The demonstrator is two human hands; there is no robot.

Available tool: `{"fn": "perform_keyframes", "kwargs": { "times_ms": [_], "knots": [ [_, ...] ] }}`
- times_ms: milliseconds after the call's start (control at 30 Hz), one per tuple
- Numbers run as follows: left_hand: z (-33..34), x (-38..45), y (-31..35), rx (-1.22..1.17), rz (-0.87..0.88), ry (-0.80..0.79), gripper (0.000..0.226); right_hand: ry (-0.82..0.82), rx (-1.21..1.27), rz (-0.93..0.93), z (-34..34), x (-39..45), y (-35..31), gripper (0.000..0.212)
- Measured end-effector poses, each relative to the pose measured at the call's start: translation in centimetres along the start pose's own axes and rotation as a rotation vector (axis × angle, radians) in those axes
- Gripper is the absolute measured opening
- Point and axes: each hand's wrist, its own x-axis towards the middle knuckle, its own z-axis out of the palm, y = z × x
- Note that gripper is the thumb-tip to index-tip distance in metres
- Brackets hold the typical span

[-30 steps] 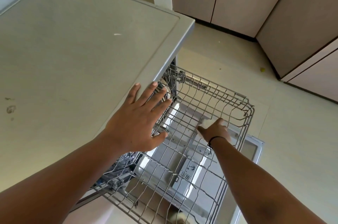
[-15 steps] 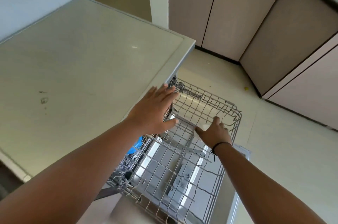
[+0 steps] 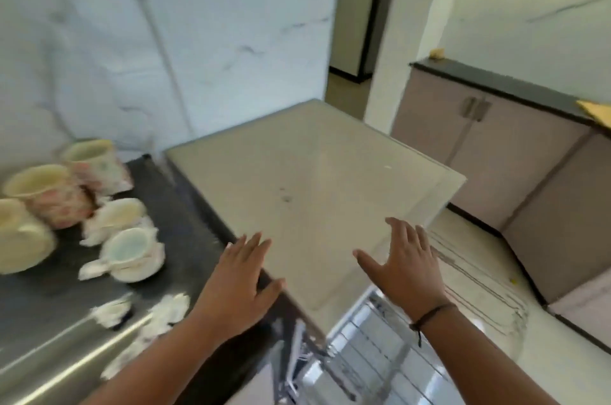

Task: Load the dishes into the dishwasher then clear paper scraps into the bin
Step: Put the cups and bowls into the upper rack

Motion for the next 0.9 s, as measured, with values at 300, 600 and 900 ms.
{"fn": "perform_keyframes", "kwargs": {
  "times_ms": [300,600,900],
  "knots": [
    [-8.1,-14.1,-13.8,0.038,-0.313,0.178,0.08,-0.225,0.118,-0.413,7.5,-4.6,-22.9,0.086],
    [-7.9,-18.1,-19.7,0.095,-0.509,0.085,0.095,-0.451,0.512,-0.265,13.4,-3.1,-31.6,0.078],
    [-5.6,-17.8,-20.4,0.124,-0.526,-0.009,0.097,-0.406,0.736,-0.228,13.8,-3.9,-31.5,0.068]
  ]
}}
